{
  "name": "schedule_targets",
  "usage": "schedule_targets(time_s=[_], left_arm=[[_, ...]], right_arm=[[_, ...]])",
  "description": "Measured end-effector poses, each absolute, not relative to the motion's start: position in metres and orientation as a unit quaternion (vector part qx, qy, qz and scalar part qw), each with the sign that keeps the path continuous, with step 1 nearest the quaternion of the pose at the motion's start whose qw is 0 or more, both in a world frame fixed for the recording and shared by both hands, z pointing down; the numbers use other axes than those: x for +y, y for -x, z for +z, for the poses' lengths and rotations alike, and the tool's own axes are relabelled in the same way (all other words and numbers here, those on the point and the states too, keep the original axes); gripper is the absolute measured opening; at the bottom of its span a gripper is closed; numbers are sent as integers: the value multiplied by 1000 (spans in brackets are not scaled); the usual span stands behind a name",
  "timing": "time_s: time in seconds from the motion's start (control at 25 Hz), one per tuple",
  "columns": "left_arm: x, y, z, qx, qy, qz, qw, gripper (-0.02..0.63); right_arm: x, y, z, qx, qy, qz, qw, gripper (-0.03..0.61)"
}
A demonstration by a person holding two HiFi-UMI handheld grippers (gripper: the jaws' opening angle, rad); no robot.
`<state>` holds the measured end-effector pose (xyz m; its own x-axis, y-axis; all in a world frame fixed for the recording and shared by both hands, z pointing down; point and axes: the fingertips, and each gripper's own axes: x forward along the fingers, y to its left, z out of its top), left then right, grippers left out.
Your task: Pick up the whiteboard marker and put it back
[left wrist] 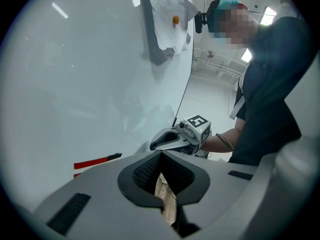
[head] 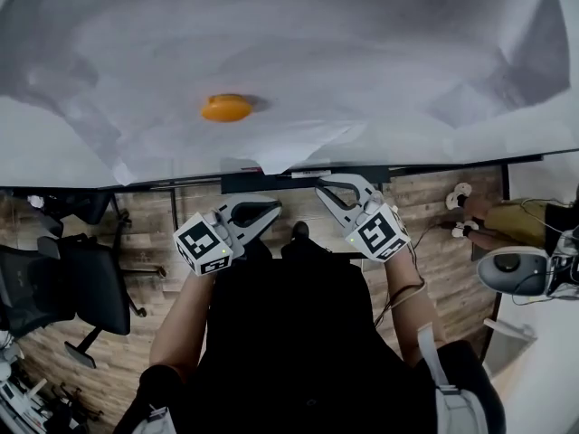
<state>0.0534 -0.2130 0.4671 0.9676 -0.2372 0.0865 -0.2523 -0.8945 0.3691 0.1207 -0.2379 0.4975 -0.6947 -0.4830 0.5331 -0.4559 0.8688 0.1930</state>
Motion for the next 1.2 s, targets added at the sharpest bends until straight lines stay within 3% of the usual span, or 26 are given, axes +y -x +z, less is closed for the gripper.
schedule_targets(time_s=[0.8,1.0,1.2], left_arm=[[-217,-43,476,-154,-967,9,200,12],[-213,-44,477,-149,-967,7,206,12],[-209,-43,478,-147,-967,5,210,12]], right_arm=[[-246,-101,573,-881,-186,-60,430,25],[-246,-94,587,-883,-181,-35,432,85],[-252,-92,595,-869,-193,-55,452,88]])
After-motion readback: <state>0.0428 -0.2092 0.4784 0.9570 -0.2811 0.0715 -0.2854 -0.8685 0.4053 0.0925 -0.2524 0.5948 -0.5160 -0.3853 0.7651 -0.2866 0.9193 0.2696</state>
